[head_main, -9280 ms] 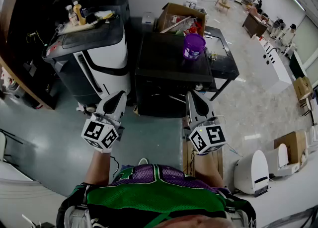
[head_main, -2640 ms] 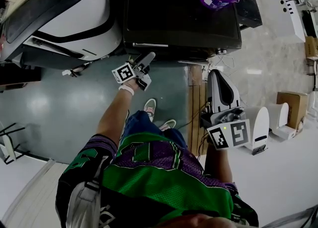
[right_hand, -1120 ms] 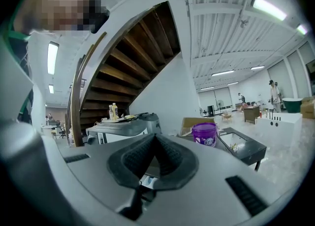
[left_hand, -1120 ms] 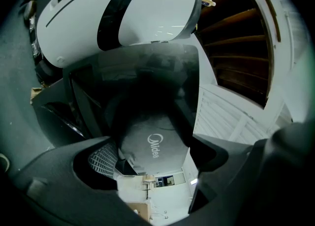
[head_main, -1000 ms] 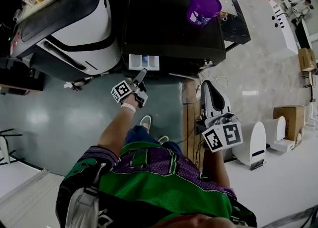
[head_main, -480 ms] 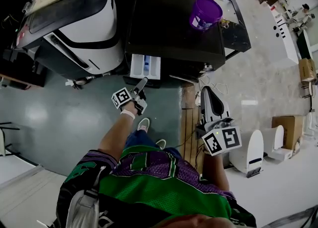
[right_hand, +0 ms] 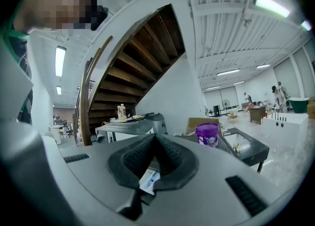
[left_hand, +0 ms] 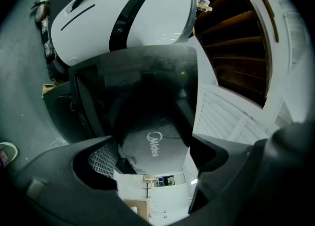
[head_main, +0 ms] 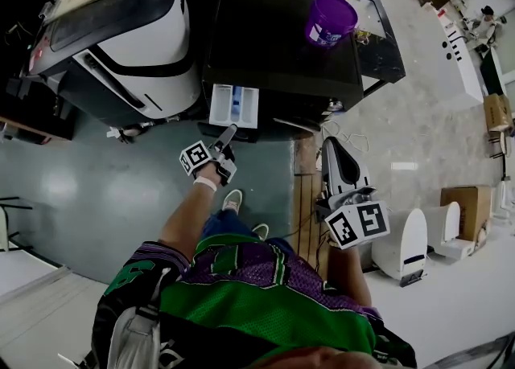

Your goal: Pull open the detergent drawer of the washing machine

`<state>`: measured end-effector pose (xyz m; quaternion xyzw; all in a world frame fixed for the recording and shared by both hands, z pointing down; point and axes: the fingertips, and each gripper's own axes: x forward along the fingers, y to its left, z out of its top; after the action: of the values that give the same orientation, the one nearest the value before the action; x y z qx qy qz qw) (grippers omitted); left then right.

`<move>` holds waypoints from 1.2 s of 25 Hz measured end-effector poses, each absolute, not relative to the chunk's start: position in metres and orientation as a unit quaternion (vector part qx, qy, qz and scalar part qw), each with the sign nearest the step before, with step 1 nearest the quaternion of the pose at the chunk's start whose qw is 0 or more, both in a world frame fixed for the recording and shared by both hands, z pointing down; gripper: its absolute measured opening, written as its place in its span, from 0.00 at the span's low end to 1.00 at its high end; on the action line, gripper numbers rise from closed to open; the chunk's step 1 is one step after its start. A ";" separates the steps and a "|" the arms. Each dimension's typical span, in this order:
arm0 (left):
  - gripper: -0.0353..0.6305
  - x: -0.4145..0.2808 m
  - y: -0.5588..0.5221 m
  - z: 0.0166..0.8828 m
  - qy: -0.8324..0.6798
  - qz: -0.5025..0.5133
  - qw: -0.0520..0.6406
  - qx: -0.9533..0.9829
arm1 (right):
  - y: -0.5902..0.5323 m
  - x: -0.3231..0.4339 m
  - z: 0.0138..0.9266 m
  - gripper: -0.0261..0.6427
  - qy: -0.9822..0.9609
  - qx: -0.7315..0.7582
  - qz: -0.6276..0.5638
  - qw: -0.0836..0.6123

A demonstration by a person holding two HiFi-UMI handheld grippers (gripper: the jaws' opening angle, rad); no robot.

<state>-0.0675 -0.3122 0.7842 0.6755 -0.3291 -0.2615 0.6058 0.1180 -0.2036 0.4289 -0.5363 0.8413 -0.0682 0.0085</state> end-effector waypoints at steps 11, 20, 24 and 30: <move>0.76 -0.066 -0.296 0.774 -0.331 -0.233 0.585 0.703 | -0.193 0.122 0.421 0.04 0.848 -0.526 -0.056 0.011; 0.76 -0.075 -0.271 0.730 -0.337 -0.203 0.527 0.753 | -0.183 0.129 0.406 0.04 0.855 -0.516 -0.046 0.028; 0.76 -0.072 -0.262 0.697 -0.332 -0.180 0.488 0.787 | -0.179 0.135 0.391 0.04 0.855 -0.516 -0.040 0.042; 0.76 -0.066 -0.253 0.639 -0.320 -0.173 0.434 0.824 | -0.174 0.141 0.374 0.04 0.855 -0.514 -0.030 0.064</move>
<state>-0.0661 -0.2533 0.6385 0.8243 -0.3196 -0.1726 0.4343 0.1414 -0.1743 0.3743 -0.5144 0.8547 -0.0301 0.0636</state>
